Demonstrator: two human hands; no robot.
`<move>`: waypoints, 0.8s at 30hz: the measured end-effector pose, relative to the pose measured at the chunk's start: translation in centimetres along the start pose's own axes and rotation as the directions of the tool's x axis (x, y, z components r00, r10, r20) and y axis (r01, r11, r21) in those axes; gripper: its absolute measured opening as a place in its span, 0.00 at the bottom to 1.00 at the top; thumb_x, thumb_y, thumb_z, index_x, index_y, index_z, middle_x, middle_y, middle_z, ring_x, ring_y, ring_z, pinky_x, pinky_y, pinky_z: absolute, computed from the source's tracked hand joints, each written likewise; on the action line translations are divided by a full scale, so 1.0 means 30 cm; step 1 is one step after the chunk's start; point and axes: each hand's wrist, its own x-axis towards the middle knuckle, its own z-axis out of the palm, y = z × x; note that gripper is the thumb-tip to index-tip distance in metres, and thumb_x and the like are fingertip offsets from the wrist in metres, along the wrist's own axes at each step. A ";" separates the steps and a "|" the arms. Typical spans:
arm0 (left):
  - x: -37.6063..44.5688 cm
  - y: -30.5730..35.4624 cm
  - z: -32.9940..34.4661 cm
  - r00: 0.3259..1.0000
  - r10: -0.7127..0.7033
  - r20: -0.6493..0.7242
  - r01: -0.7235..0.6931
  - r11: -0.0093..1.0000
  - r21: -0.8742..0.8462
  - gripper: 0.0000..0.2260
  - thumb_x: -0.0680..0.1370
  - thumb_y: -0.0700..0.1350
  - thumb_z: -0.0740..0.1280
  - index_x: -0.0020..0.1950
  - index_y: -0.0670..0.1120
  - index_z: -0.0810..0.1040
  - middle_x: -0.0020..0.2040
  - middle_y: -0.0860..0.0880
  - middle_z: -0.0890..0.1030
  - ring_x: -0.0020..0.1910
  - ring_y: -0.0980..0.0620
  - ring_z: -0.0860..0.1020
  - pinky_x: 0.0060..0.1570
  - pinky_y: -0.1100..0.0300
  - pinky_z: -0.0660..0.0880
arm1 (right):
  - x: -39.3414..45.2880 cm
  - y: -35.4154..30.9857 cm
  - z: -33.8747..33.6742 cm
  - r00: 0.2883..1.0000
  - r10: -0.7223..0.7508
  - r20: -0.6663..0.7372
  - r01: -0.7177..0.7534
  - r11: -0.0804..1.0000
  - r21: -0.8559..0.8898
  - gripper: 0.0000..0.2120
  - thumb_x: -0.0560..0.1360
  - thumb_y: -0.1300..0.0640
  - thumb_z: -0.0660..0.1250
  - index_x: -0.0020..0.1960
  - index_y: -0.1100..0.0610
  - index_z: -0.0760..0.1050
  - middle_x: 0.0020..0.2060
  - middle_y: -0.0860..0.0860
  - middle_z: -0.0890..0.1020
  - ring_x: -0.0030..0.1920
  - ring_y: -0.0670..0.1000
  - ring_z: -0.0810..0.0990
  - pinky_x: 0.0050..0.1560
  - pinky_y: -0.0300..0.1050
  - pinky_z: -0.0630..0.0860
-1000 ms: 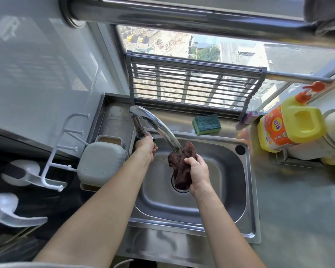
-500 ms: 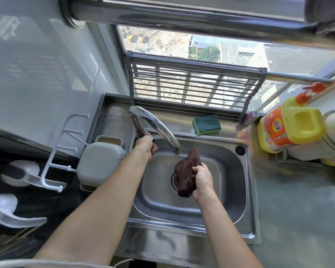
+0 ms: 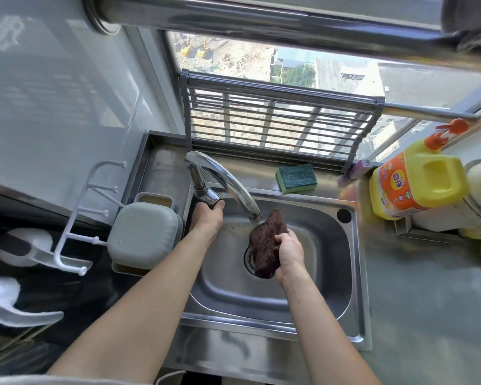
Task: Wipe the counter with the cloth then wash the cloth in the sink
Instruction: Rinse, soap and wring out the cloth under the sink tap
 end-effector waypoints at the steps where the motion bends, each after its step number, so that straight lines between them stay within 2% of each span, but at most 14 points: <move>1: -0.011 0.014 0.005 1.000 -0.008 -0.017 0.008 1.000 0.011 0.16 0.77 0.54 0.70 0.53 0.41 0.80 0.49 0.45 0.84 0.51 0.42 0.82 0.53 0.56 0.76 | 0.000 0.000 0.003 1.000 0.004 0.003 -0.004 1.000 0.000 0.12 0.78 0.68 0.56 0.54 0.58 0.76 0.38 0.56 0.78 0.34 0.54 0.76 0.34 0.43 0.75; 4: -0.043 0.050 0.026 0.995 -0.034 -0.095 0.037 0.999 0.037 0.16 0.80 0.46 0.67 0.62 0.36 0.77 0.59 0.40 0.81 0.59 0.40 0.79 0.50 0.59 0.69 | 0.005 -0.003 0.004 1.000 0.007 0.015 -0.007 1.000 -0.003 0.12 0.78 0.67 0.57 0.53 0.57 0.77 0.41 0.58 0.79 0.37 0.55 0.78 0.38 0.46 0.77; 8: -0.053 0.055 0.029 0.994 -0.042 -0.101 0.046 0.998 0.038 0.17 0.80 0.46 0.68 0.64 0.36 0.76 0.61 0.38 0.80 0.60 0.40 0.79 0.49 0.60 0.68 | 0.017 0.002 -0.005 0.999 0.045 0.025 -0.045 0.999 0.015 0.13 0.77 0.66 0.57 0.53 0.56 0.78 0.45 0.61 0.81 0.42 0.59 0.80 0.44 0.51 0.81; 12: -0.053 0.046 0.019 0.993 -0.022 -0.116 0.030 0.997 0.068 0.16 0.79 0.46 0.69 0.62 0.37 0.76 0.61 0.39 0.80 0.60 0.39 0.78 0.52 0.57 0.71 | -0.002 0.013 0.001 0.991 0.117 0.061 -0.122 0.990 0.076 0.12 0.78 0.66 0.56 0.55 0.57 0.76 0.39 0.59 0.81 0.30 0.55 0.83 0.34 0.46 0.79; 18: -0.065 0.051 0.022 0.992 -0.017 -0.128 0.026 0.997 0.067 0.16 0.79 0.46 0.69 0.61 0.37 0.74 0.62 0.38 0.79 0.61 0.39 0.78 0.56 0.54 0.73 | -0.009 0.043 0.019 0.979 0.183 0.088 -0.192 0.976 0.106 0.12 0.78 0.64 0.57 0.57 0.58 0.76 0.41 0.60 0.81 0.37 0.59 0.81 0.38 0.49 0.80; 24: -0.065 0.047 0.030 0.987 -0.017 -0.162 0.026 0.998 0.054 0.15 0.79 0.45 0.70 0.60 0.37 0.75 0.61 0.38 0.79 0.61 0.39 0.78 0.58 0.52 0.73 | -0.004 0.045 0.057 0.971 0.216 0.100 -0.226 0.969 0.102 0.11 0.77 0.60 0.60 0.57 0.56 0.76 0.39 0.57 0.82 0.36 0.57 0.81 0.37 0.46 0.80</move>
